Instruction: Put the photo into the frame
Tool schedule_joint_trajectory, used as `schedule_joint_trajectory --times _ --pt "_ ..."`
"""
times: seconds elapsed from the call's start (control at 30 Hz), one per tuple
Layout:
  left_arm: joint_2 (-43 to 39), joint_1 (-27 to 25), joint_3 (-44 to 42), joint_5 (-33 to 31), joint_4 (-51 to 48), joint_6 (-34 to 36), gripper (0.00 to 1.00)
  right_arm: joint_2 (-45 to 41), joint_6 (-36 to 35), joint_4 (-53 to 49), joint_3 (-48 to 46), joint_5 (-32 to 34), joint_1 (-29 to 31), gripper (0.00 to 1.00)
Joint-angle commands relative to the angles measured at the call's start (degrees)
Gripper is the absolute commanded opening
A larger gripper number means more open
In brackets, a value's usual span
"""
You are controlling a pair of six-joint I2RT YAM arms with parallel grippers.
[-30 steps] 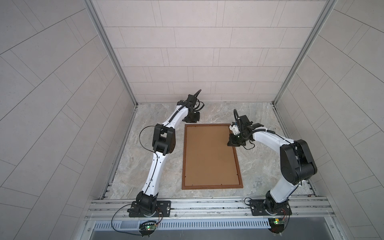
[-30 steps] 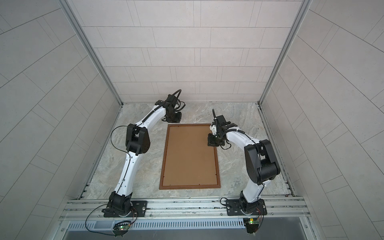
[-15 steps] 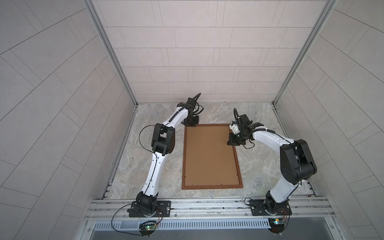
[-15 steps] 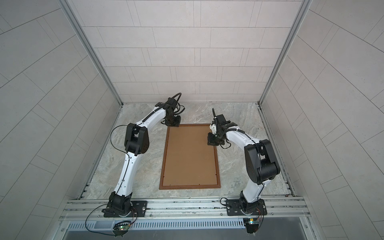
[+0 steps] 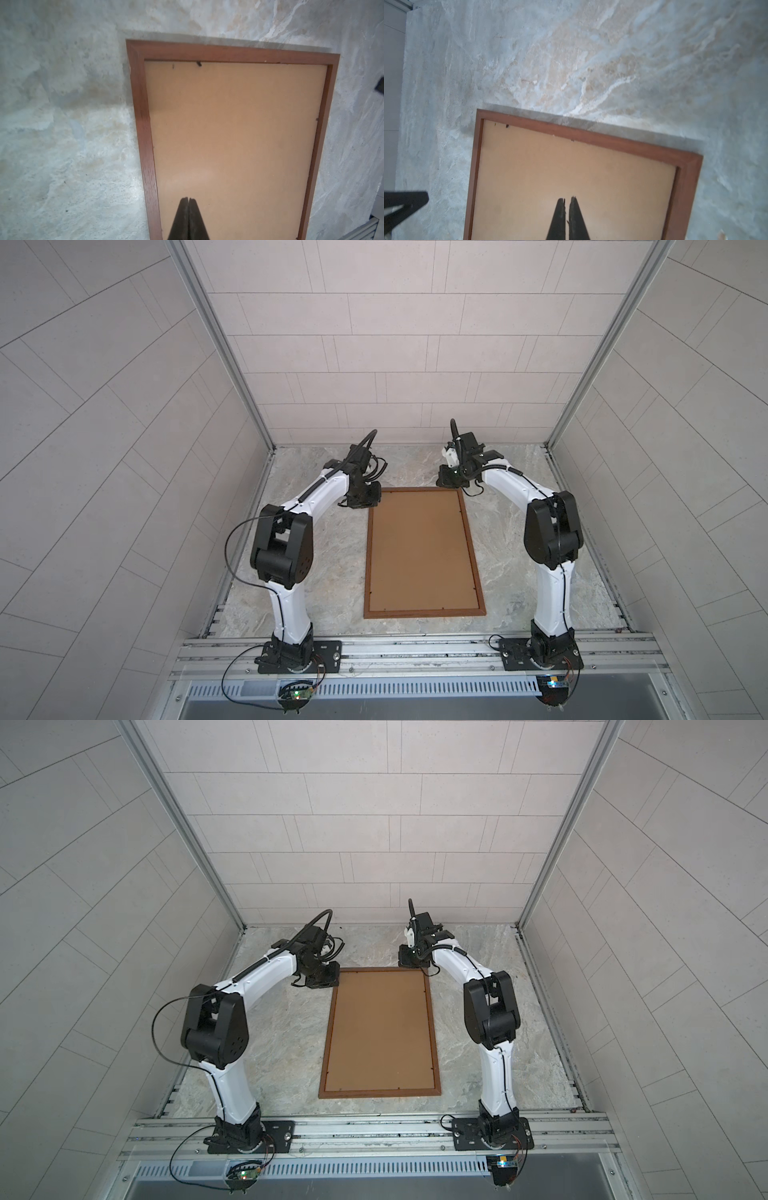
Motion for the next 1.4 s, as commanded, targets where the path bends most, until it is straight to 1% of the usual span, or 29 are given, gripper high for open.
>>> schedule_joint_trajectory --times 0.0,0.13,0.3,0.53,0.8,1.03,1.37 --pt "-2.66 -0.52 -6.64 4.09 4.71 -2.57 0.03 5.10 -0.37 -3.72 6.34 1.71 1.65 0.02" --pt "-5.28 -0.75 -11.64 5.97 5.64 -2.17 0.03 11.16 -0.96 -5.48 13.52 2.33 2.56 0.00" --pt "-5.72 -0.96 -14.22 6.52 5.89 -1.53 0.02 17.21 -2.69 -11.53 22.57 4.14 3.20 0.00" --pt "-3.10 -0.97 -14.84 9.55 7.99 -2.76 0.02 20.90 -4.61 -15.09 27.35 6.83 3.20 0.00" --pt "-1.95 -1.22 -14.18 9.85 7.36 -2.51 0.02 22.18 -5.27 -15.91 27.15 7.28 3.20 0.00" --pt "-1.49 -2.96 -13.25 6.55 4.18 -0.98 0.02 23.01 -5.60 -15.37 27.41 7.28 3.11 0.00" --pt "-0.88 -3.77 -13.33 5.97 3.89 -0.96 0.02 23.16 -5.09 -16.37 27.41 6.92 3.29 0.00"
